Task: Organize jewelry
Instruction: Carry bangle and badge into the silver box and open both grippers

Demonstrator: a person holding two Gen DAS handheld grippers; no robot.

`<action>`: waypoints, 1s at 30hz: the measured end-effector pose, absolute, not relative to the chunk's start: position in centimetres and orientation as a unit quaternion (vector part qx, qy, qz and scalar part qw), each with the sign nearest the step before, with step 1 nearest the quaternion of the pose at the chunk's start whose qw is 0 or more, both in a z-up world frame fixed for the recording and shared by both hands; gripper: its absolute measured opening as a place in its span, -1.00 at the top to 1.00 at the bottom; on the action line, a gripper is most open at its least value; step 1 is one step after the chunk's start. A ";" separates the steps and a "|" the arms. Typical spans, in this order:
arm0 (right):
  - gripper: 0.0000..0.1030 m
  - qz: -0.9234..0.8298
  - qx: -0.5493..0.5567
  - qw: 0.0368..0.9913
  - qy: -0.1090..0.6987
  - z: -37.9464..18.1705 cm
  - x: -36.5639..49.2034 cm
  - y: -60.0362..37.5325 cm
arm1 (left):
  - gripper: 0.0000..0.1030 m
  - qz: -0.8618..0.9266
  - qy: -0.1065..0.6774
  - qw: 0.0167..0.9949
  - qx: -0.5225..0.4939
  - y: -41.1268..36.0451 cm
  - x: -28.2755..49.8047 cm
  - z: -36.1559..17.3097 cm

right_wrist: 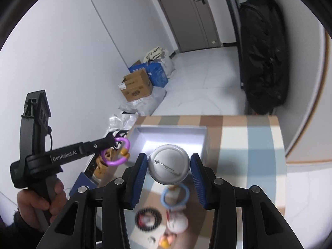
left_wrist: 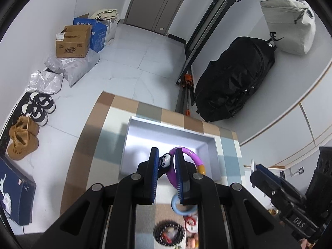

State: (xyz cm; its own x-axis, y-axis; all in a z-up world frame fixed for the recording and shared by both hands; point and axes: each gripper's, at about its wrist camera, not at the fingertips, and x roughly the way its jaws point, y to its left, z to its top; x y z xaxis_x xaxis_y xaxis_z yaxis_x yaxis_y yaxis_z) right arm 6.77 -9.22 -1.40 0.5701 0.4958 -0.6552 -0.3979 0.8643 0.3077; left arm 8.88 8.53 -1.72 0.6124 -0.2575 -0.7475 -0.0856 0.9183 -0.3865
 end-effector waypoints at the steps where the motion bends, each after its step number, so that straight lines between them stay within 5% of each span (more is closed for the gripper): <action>1: 0.19 0.255 0.061 0.882 0.392 -1.3 7.7 -8.8 | 0.79 -0.048 0.438 0.877 -0.192 8.5 9.2 -1.7; 30: 0.16 0.276 0.082 0.834 0.471 -7.5 16.2 -6.2 | 0.76 -0.091 0.494 0.836 -0.222 7.7 14.4 -6.4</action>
State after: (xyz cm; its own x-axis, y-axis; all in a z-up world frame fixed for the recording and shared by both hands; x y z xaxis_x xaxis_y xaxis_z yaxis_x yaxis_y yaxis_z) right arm 16.21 -6.20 -7.48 0.4034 0.5373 -0.7407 -0.3826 0.8343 0.3968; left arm 14.37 7.73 -6.42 0.4957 -0.3712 -0.7852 -0.0681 0.8847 -0.4612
